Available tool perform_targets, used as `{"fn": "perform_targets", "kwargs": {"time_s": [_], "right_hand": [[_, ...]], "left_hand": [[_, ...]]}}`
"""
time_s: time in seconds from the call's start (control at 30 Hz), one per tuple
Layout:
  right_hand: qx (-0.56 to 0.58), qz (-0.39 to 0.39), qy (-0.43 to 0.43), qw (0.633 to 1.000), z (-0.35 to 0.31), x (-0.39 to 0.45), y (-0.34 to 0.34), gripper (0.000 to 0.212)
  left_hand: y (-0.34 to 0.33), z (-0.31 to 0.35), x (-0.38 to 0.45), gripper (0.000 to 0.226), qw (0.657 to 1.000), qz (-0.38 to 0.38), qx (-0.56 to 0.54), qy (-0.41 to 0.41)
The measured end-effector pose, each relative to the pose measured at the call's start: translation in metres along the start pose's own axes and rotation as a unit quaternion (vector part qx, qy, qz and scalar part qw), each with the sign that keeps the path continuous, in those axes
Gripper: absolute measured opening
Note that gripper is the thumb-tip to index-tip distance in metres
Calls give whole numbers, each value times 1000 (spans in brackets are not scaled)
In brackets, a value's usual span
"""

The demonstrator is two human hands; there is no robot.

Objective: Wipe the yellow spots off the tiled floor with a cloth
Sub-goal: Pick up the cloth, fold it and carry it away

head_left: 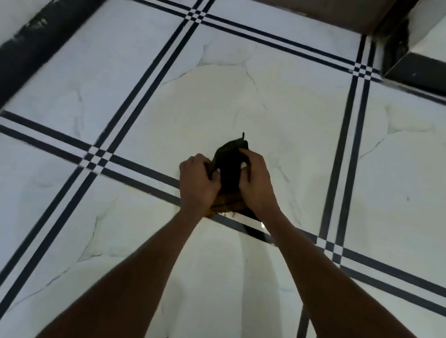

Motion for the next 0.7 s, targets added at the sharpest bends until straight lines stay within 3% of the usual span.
{"fn": "perform_targets", "kwargs": {"time_s": [0.07,0.17,0.3,0.43,0.53,0.7], "right_hand": [[58,11,-80,995,-12,-8,23,38],[144,2,-186,972,-41,-18,52,38],[245,-49,-252,935,-124,-43,98,34],[341,-139,-318,873,-247,-89,148,59],[439,-159,-313,827,-337,-122,183,56],[508,-119,-269,809,-490,-172,271,41]], "left_hand": [[18,20,-9,33,996,-42,-65,38],[62,66,-30,40,987,-99,-121,29],[157,146,-61,34,975,-158,-156,29],[277,258,-102,35,952,-227,-203,22],[362,328,-130,35,947,-242,-209,8],[500,411,-165,38,961,-224,-160,-3]]}}
Point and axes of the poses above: each hand's wrist, its own x-axis towards the middle knuckle, its own y-axis out of the back of the hand, z = x × y, the point moved 10 cm from there along x, towards the middle knuckle
